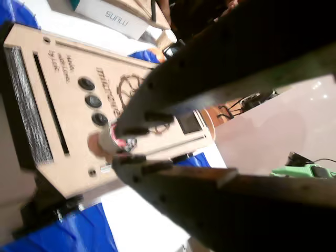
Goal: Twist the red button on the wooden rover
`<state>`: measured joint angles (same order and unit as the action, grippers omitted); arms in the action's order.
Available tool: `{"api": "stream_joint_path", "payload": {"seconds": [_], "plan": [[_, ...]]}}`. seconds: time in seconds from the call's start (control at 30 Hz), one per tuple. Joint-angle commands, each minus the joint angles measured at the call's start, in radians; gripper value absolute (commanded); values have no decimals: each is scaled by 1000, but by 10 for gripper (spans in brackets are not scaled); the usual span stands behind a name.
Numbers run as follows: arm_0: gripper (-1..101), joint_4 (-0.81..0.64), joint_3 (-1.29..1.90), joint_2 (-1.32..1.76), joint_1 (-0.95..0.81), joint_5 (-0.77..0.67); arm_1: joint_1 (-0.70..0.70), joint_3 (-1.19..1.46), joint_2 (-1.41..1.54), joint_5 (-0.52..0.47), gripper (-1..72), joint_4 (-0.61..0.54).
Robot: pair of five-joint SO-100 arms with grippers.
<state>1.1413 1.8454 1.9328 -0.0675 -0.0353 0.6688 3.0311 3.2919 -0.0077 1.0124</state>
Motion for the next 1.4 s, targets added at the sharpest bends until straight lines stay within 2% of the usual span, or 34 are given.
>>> {"api": "stream_joint_path", "payload": {"seconds": [0.0,0.3,0.7,1.03,1.37], "plan": [[77,-54,-54,-18,-6,8,6,-8,5,-5,3,5],[136,-120,-55,-109,-11,8,6,-8,5,-5,3,5],[155,-156,-71,-222,-169,8,6,-8,5,-5,3,5],[153,3,-336,-439,-181,8,6,-8,5,-5,3,5],[175,32,-351,-538,-181,6,6,-8,5,-5,3,5]]}}
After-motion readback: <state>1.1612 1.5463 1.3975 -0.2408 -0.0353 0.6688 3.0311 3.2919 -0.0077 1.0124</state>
